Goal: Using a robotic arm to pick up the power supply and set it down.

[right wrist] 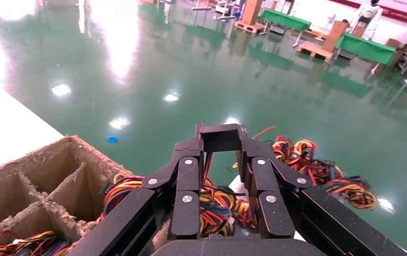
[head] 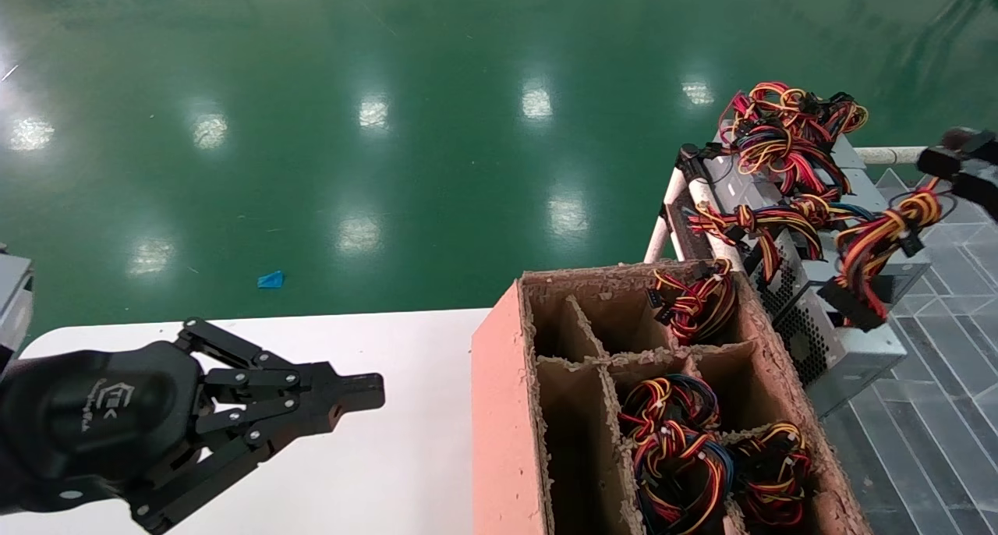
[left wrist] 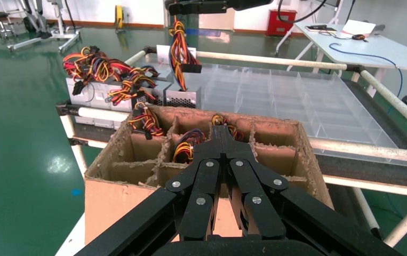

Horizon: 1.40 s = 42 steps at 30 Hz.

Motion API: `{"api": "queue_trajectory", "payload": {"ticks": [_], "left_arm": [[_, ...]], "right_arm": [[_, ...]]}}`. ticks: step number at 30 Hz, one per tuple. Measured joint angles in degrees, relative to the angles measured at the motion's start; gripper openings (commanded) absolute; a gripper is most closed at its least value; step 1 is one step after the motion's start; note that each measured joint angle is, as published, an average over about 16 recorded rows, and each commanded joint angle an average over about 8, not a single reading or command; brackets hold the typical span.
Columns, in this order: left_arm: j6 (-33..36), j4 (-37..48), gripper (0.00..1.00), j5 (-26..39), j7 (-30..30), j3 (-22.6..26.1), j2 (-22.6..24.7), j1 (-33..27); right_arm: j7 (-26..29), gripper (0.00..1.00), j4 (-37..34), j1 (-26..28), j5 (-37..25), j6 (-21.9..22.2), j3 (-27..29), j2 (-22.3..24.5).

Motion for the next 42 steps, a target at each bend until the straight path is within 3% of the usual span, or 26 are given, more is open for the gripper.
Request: {"api": "queue_trajectory", "payload": {"ticks": [2,10,27,42], "left_arm": [[0.00,0.00,0.00,0.00,0.00,0.00,0.00,0.00],[0.00,0.00,0.00,0.00,0.00,0.00,0.00,0.00],[0.00,0.00,0.00,0.00,0.00,0.00,0.00,0.00],[0.00,0.00,0.00,0.00,0.00,0.01,0.00,0.00]], "right_arm": [[0.56,0.00,0.32,0.27,-0.82,0.38,-0.05,-0.35],[3.00,1.00,1.05,1.75,-3.89,1.64,-0.02,-1.03],[5.24,1.00,0.91,3.38,-5.95,2.53,0.39,-0.38],[1.62,1.00,-1.10,3.37,-3.04,-1.56,1.96,-1.02]]}}
